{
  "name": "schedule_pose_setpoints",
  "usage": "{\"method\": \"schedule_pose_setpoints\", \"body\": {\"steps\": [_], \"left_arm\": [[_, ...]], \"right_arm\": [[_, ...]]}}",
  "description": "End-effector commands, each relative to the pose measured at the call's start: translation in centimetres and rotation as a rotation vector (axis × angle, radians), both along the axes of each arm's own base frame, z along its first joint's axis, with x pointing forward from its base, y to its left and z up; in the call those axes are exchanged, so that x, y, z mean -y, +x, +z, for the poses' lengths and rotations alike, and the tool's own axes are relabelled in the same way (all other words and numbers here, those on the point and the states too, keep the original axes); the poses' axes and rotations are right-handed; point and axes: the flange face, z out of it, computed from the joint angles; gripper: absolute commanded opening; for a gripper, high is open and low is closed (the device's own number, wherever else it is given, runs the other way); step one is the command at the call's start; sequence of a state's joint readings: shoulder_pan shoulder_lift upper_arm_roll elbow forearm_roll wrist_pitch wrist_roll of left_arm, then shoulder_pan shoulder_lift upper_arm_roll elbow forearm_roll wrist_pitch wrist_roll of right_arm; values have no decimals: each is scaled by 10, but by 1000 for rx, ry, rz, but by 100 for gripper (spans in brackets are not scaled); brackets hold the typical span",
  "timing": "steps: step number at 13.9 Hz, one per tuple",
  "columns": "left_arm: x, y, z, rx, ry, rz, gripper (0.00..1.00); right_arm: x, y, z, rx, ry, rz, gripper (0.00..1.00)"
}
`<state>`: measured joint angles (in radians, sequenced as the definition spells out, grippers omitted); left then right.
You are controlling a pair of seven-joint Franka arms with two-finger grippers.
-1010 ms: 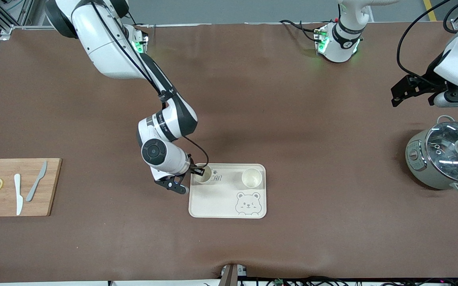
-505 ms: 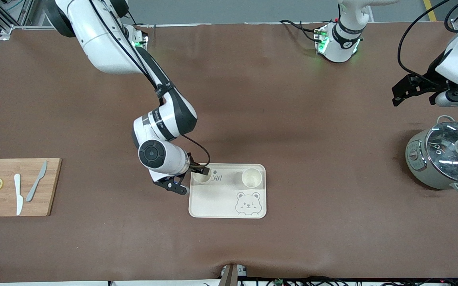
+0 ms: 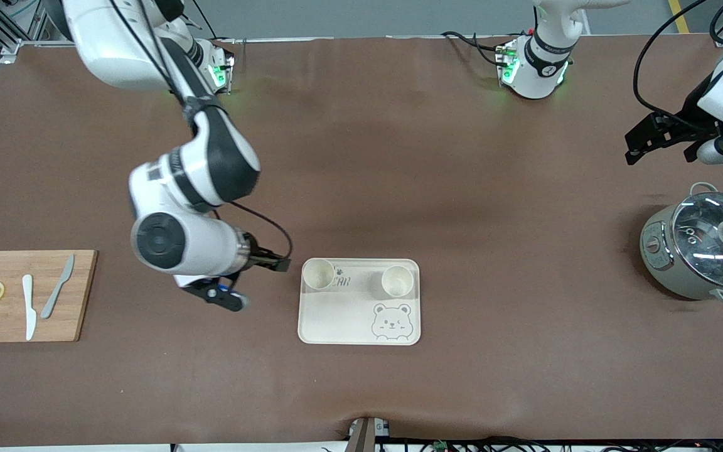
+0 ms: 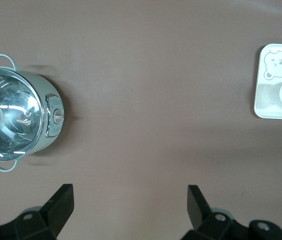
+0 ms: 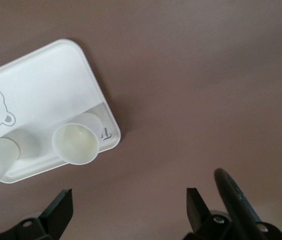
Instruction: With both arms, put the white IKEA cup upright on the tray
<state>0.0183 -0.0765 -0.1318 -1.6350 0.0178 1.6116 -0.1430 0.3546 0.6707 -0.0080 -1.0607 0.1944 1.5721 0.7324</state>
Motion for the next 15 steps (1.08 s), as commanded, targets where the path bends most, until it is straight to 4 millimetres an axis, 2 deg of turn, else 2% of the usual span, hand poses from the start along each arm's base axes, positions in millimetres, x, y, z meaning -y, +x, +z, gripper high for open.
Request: {"method": "schedule_pose_setpoints", "body": {"steps": [1, 3, 4, 7, 9, 12, 15], "left_arm": [[0, -4, 3, -29, -9, 9, 100], [1, -6, 3, -37, -7, 8, 100], [1, -8, 3, -39, -7, 8, 100], [5, -12, 5, -52, -3, 3, 100], [8, -12, 8, -46, -2, -4, 100], [9, -14, 10, -41, -2, -5, 100], [11, -15, 11, -41, -1, -13, 100]], "right_arm": [[38, -14, 53, -6, 1, -36, 100], [66, -22, 68, -17, -1, -54, 100], [72, -29, 77, -7, -22, -49, 100], [96, -54, 91, 22, -102, 113, 100], [127, -67, 108, 32, -86, 141, 100], [143, -91, 122, 46, -78, 156, 100], [205, -122, 137, 90, -37, 264, 100]]}}
